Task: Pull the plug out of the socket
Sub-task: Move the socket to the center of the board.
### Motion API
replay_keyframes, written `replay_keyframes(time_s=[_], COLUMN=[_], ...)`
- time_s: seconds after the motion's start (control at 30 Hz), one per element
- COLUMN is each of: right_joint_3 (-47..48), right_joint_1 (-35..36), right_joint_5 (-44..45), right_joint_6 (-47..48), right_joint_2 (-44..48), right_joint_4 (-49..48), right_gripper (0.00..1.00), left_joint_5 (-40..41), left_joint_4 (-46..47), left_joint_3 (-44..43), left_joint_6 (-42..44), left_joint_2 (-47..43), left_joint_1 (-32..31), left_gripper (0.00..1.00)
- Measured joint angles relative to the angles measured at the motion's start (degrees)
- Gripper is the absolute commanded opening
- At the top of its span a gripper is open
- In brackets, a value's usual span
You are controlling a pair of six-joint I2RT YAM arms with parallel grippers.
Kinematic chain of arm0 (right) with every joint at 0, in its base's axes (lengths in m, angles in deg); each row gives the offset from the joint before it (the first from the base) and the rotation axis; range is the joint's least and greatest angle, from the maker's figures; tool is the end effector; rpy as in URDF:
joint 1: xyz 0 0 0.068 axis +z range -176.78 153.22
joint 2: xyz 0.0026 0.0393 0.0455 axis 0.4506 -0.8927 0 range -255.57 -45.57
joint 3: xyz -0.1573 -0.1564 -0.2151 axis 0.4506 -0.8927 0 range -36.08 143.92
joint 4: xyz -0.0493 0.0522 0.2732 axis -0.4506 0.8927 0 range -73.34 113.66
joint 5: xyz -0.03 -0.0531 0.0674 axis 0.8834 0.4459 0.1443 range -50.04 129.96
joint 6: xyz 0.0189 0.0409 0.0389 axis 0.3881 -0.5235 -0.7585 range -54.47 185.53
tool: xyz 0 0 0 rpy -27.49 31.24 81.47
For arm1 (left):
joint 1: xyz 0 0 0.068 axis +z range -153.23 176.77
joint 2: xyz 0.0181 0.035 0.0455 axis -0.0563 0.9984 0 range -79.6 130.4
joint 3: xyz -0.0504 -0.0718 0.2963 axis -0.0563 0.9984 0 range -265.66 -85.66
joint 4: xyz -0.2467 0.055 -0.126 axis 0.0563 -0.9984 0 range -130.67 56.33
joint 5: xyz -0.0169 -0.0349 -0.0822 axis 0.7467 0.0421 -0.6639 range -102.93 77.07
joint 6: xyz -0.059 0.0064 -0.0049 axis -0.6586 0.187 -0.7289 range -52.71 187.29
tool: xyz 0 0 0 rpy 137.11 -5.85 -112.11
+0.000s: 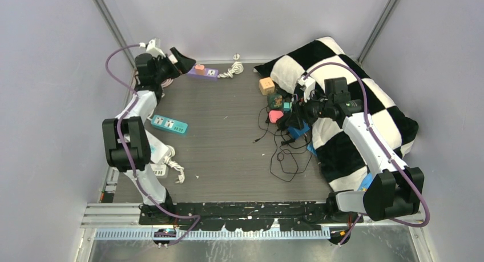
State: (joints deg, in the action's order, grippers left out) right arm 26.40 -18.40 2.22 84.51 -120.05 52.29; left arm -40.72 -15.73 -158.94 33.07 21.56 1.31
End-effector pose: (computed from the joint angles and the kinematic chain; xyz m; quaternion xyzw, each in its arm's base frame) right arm 0.2794 0.0683 0.3266 -0.3222 0.8297 0.2688 0.3682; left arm 0.4537 0.0155 0.3176 -0.1010 0.7525 -0.3377 0.5564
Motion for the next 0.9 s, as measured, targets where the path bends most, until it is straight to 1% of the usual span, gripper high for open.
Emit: replay_keyframes(time_s=[0.07, 0.1, 0.13, 0.17, 0.27, 0.37, 0.47, 0.57, 0.63, 0.9], right_joint_3=[0.0, 0.1, 0.2, 0.3, 0.5, 0.8, 0.9, 0.9, 1.0, 1.1], right_joint_1=[0.0, 0.0, 0.0, 0.0, 0.0, 0.0, 0.0, -0.1, -0.2, -0.2], right_joint_5=[-0.1, -0.2, -0.3, -0.5, -0.6, -0.8, -0.8, -0.8, -0.8, -0.7], right_joint_6=[0.3, 0.4, 0.5, 0.6, 0.9, 1.1, 1.4, 1.7, 1.9, 2.2], right_joint_2=[0.0, 0.0, 0.0, 0.0, 0.0, 0.0, 0.0, 0.0, 0.0, -0.2], right_joint_4=[0.1, 0.1, 0.2, 0.3, 0.5, 0.7, 0.9, 1.0, 1.2, 1.9], right_gripper=[0.7, 0.7, 0.7, 0.7, 0.7, 0.7, 0.7, 0.7, 0.7, 0.7], left_joint_5=[-1.1, -0.5, 1.0, 4.2, 11.7, 15.6, 17.1, 18.8, 19.9, 23.3], left_joint_4=[-1.7, -4.3, -7.2, -12.3, -20.6, -25.4, -28.9, -32.9, -34.3, -37.8], left_joint_3=[-4.7, -7.8, -10.4, -14.7, -22.5, -26.8, -30.2, -36.2, -38.6, -42.3], left_joint_6=[2.5, 5.2, 8.2, 13.0, 23.2, 29.8, 32.9, 34.0, 34.2, 34.2], left_joint_2=[2.8, 4.3, 5.4, 7.0, 9.9, 12.0, 15.1, 20.7, 23.4, 29.9], left_joint_1=[-0.5, -1.0, -1.8, -3.3, -8.4, -13.2, -14.8, -14.0, -13.3, -12.2], left_gripper=[1.0, 1.0, 1.0, 1.0, 1.0, 1.0, 1.0, 1.0, 0.99, 0.93])
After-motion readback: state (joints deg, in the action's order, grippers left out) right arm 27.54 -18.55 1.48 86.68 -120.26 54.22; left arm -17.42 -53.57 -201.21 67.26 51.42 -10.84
